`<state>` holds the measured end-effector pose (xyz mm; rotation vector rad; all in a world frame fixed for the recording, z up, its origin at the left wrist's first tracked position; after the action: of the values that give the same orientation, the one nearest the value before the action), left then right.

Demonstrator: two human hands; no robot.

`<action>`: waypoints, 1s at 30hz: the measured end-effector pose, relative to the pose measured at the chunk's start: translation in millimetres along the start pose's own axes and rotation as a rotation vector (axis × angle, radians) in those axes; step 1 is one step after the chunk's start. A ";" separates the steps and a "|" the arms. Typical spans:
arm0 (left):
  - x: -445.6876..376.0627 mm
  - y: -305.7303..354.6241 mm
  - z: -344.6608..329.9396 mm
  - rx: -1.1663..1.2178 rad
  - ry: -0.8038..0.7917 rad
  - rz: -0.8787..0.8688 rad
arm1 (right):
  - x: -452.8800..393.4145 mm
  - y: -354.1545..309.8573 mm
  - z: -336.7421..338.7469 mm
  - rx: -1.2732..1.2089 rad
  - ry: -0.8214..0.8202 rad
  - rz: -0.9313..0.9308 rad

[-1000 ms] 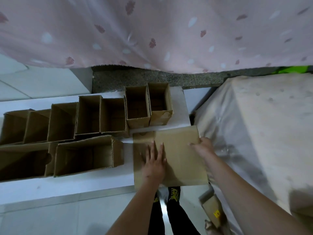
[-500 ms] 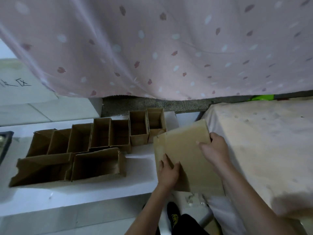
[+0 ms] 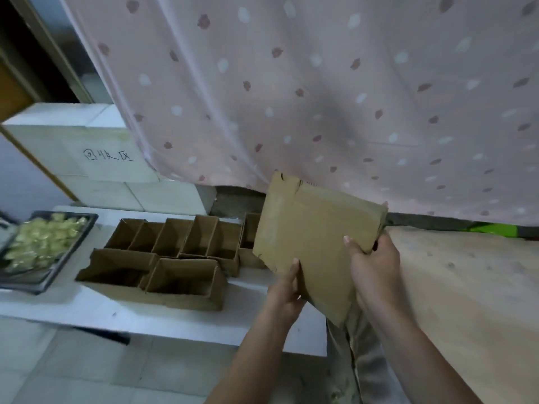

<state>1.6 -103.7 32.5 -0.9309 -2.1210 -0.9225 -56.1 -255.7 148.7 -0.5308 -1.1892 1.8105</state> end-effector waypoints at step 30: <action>155.8 151.0 280.0 -0.049 0.390 -0.753 | 153.1 8.0 -235.3 0.132 -1.084 0.168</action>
<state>-37.9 247.9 48.3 0.0815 -2.1049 -1.3810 33.0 -7.4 52.6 0.5453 -1.7053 2.3758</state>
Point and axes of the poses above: each hand's wrist, its own x-axis away from the middle knuckle, its own z-axis out of the back of the hand, y = z × x, the point moved 6 cm from there along -x, towards the middle knuckle, and after that the axes turned 8 degrees about x, right-handed, at the moved point
